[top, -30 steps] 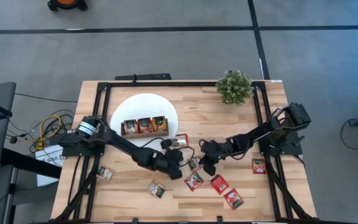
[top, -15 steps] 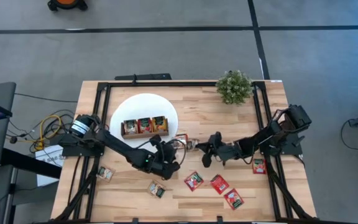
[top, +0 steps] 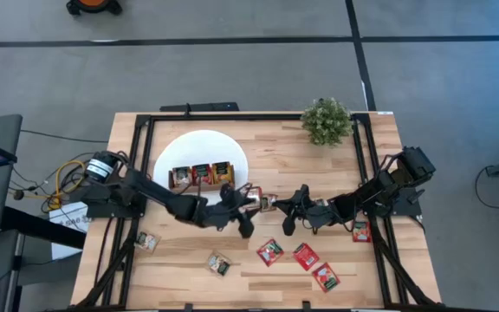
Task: Pick & Place Tea
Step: Put the brown tea bag into the left section of the wooden organizer
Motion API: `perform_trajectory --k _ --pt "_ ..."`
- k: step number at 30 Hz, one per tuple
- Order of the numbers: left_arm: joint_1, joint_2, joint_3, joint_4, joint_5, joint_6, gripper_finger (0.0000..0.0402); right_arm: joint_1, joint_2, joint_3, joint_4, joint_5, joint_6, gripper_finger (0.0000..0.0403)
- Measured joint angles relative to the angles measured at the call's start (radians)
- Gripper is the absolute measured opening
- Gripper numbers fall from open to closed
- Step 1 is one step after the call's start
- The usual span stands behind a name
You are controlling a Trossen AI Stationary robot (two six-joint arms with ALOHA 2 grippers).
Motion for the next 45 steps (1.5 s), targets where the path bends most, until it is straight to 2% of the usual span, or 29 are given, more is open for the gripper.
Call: perform_trajectory --k 10,21,25,31,33,35,40,45 --pt "0.046 0.02 0.001 -0.012 0.053 -0.057 0.0149 0.005 0.0 0.0 0.014 -0.001 -0.022 0.0001" --pt "0.079 0.046 0.004 0.014 0.11 -0.068 0.0048 0.005 -0.001 0.0 0.04 -0.002 -0.042 0.0001" --pt "0.079 0.043 0.004 0.021 0.109 -0.023 0.0009 0.005 -0.001 0.0 0.044 -0.003 -0.047 0.0001" --pt "0.065 0.037 0.005 -0.007 0.151 0.15 0.0001 0.005 -0.001 0.0 0.043 -0.056 -0.047 0.0015" --pt "0.051 0.022 0.018 -0.088 0.157 0.234 0.0001 0.005 -0.001 0.0 0.043 -0.069 -0.047 0.0039" --pt "0.039 0.001 0.063 -0.238 0.157 0.273 0.0 0.005 -0.001 0.001 0.043 -0.073 -0.047 0.0069" --pt "0.02 -0.074 0.218 -0.783 0.138 0.27 0.0 0.003 -0.001 0.001 0.027 -0.073 -0.047 0.014" --pt "0.011 -0.127 0.363 -1.286 0.158 0.262 0.0 0.003 -0.001 0.001 0.028 -0.082 -0.047 0.019"
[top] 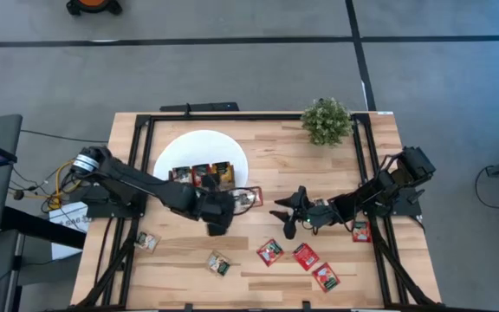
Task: Pick & Place Tea
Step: Put the brown tea bag into the left section of the wooden organizer
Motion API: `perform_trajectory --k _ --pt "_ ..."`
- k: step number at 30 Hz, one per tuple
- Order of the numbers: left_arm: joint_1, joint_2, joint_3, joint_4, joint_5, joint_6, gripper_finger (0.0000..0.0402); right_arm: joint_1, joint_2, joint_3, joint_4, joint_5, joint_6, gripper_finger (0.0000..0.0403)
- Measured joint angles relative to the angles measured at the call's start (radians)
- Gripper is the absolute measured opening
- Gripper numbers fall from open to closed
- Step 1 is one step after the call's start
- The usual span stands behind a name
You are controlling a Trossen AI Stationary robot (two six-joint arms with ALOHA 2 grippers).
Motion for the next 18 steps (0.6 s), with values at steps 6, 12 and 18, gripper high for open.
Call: perform_trajectory --k 6,12,18 --pt "0.01 -0.031 0.084 -0.516 0.037 -0.08 0.0 0.0 0.0 0.0 -0.002 -0.001 0.0 0.0216" --pt "0.061 -0.035 0.079 -0.772 0.078 -0.116 0.0 0.0 0.0 0.0 -0.002 -0.003 0.0 0.0212" --pt "0.153 -0.078 -0.008 -0.773 0.119 0.044 0.0 0.0 0.0 0.0 -0.001 -0.012 0.0 0.0201"
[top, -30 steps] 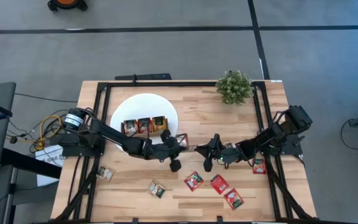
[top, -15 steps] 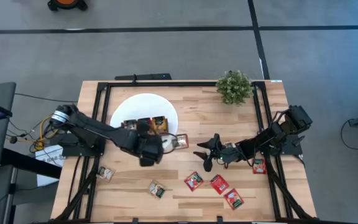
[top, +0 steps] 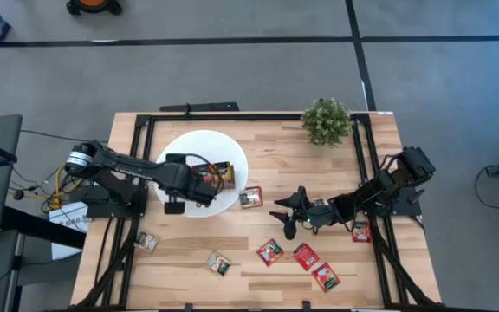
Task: Pick & Place Tea
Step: Put the brown tea bag into the left section of the wooden organizer
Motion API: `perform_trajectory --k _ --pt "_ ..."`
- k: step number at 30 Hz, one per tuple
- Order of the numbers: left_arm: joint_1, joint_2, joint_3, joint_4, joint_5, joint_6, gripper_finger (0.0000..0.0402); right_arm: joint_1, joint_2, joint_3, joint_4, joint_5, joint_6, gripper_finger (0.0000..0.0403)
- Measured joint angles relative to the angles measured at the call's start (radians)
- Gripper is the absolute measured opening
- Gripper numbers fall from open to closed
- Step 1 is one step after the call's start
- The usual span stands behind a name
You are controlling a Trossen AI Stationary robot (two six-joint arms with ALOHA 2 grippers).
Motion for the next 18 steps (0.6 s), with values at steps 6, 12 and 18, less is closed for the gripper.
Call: perform_trajectory --k 6,12,18 --pt "0.1 -0.101 -0.13 0.002 -0.007 0.065 0.0 0.0 0.0 0.0 -0.005 -0.024 0.0 0.0192" --pt "0.156 -0.193 -0.219 0.083 -0.013 0.099 0.0 0.0 0.0 0.0 -0.006 -0.025 0.0 0.0184" --pt "0.167 -0.209 -0.239 0.184 0.001 0.126 0.0 -0.011 0.0 0.0 -0.005 -0.022 0.0 0.018"
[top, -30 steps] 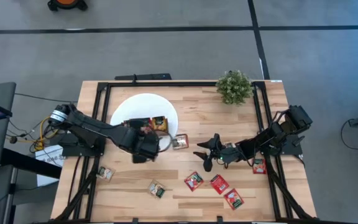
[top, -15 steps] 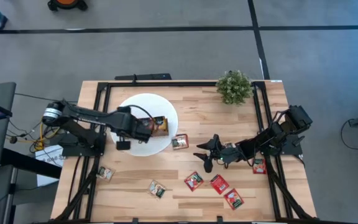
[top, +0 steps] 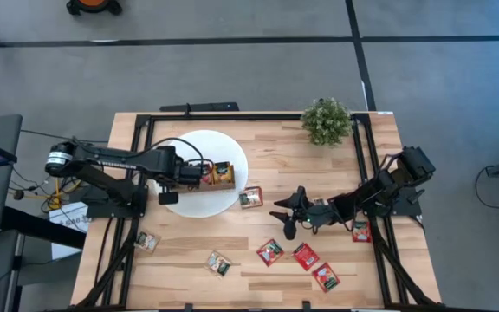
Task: Pick & Place Tea
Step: Put the brown tea bag into the left section of the wooden organizer
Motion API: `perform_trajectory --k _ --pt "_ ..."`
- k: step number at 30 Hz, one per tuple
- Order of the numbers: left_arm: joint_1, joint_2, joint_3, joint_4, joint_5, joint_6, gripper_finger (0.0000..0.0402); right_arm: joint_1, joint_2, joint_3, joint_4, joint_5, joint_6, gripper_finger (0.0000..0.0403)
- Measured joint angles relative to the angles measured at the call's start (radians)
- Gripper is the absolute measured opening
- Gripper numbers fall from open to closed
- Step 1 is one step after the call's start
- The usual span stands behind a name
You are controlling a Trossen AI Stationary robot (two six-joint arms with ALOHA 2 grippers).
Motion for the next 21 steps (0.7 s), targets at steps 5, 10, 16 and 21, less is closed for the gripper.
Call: perform_trajectory --k 5,10,16,21 --pt "0.0 -0.001 0.0 0.003 0.06 -0.005 0.0 -0.011 0.0 0.0 0.0 0.0 0.0 0.0182" --pt "0.0 -0.01 0.003 0.016 0.088 -0.029 0.0 -0.01 0.0 0.0 0.0 -0.001 0.0 0.018" --pt "0.0 -0.01 0.062 0.031 0.091 -0.033 0.0 -0.01 0.0 0.0 0.0 -0.002 0.0 0.0176" --pt "0.017 -0.01 0.091 0.066 0.14 -0.03 0.0 -0.01 0.0 0.0 0.0 -0.002 0.0 0.0176"
